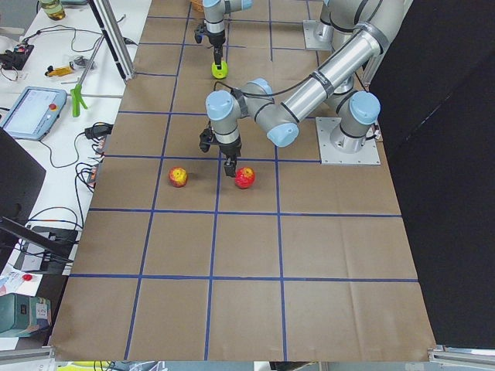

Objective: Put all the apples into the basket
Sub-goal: 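Grasp the green apple with right gripper while left reaches red apple, then carry green apple to basket with right while left grasps red apple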

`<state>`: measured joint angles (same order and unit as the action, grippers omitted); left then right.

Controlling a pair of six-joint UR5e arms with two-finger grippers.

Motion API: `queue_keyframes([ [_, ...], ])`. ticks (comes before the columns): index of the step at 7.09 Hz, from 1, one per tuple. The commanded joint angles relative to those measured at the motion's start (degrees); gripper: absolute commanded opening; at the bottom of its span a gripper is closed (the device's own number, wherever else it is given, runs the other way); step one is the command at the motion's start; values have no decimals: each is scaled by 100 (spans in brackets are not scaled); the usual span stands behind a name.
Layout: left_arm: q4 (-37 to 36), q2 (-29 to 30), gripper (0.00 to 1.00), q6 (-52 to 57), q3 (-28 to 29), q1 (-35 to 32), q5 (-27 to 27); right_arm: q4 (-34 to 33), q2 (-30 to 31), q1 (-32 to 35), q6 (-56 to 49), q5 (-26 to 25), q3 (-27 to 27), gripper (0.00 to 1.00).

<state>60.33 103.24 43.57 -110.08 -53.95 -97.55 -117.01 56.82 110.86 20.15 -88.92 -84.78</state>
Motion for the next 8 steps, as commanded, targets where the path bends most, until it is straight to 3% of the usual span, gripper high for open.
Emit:
queue_keyframes([
  [1,-443,47,99,55,-374,87,17,-208,-154,-12,-544,-545,-12,97],
  [2,-452,65,99,64,-461,95,17,-252,-198,-12,-530,-495,-29,85],
  [3,-452,74,99,81,-549,104,17,-261,-268,-12,-512,-477,-21,44],
  [4,-460,91,98,134,-559,104,17,-252,-260,-38,-503,-459,-12,19],
  [5,-452,109,98,143,-567,104,17,-209,-172,-152,-521,-451,75,11],
  [7,-1219,475,98,527,-550,104,-1,140,361,-1113,-1148,-13,85,10],
  [8,-1451,591,83,591,-515,87,-1,526,634,-1790,-1998,-46,93,10],
])
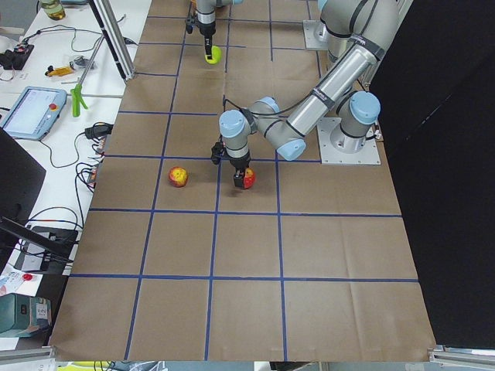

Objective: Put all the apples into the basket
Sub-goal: 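Carry green apple to basket with right while left grasps red apple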

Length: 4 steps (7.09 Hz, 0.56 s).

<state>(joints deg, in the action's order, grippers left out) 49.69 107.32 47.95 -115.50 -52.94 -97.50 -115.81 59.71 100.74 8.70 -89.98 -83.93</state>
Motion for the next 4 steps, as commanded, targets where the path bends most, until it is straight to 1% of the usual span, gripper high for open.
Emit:
queue_keyframes([
  [1,-373,123,58,84,2,-58,-14,558,487,-1497,-1592,16,8,10],
  [2,-312,96,45,48,-7,-93,-6,646,498,-2262,-2696,-46,26,10],
  [3,-207,44,32,4,-16,-129,-23,586,498,-3078,-3934,-159,61,11],
  [4,116,-131,27,-222,-7,-172,-41,507,428,-3748,-4903,-152,70,11],
])
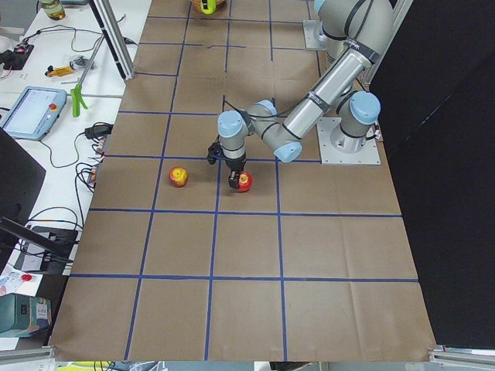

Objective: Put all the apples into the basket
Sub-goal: 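Carry green apple to basket with right while left grasps red apple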

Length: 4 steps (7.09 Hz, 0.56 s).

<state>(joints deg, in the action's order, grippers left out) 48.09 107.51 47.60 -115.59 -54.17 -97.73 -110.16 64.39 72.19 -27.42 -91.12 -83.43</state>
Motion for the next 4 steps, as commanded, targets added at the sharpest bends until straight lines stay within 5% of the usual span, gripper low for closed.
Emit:
queue_keyframes([
  [1,968,-561,24,-747,62,-372,-10,-407,-223,-1508,-1979,6,64,12],
  [2,1384,-1061,22,-1561,89,-1237,-1,-776,-608,-1889,-2413,32,229,14],
  [4,1572,-1084,18,-2760,185,-2925,531,-1061,-1391,-2129,-3013,68,887,15],
])
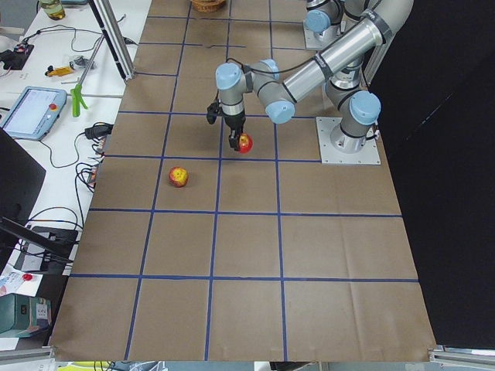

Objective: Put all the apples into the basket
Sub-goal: 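Set red apple at table center with left while right releases green apple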

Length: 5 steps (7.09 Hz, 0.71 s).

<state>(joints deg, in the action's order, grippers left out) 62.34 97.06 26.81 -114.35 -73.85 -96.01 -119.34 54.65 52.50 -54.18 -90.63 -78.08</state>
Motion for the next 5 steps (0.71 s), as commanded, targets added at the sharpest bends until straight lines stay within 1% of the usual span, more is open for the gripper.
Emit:
queue_keyframes([
  [1,147,214,18,-738,436,-1513,755,-159,-481,-161,-356,2,398,24],
  [2,294,573,18,-1008,1005,-1979,811,-159,-534,-170,-365,2,398,75],
  [3,409,1047,18,-1393,1646,-2384,820,-151,-543,-170,-356,-7,398,83],
  [4,549,1669,18,-1745,2366,-2745,812,-151,-526,-170,-347,-7,407,100],
  [5,664,2276,18,-2193,3069,-3062,812,-116,-508,-170,-339,-7,442,100],
])
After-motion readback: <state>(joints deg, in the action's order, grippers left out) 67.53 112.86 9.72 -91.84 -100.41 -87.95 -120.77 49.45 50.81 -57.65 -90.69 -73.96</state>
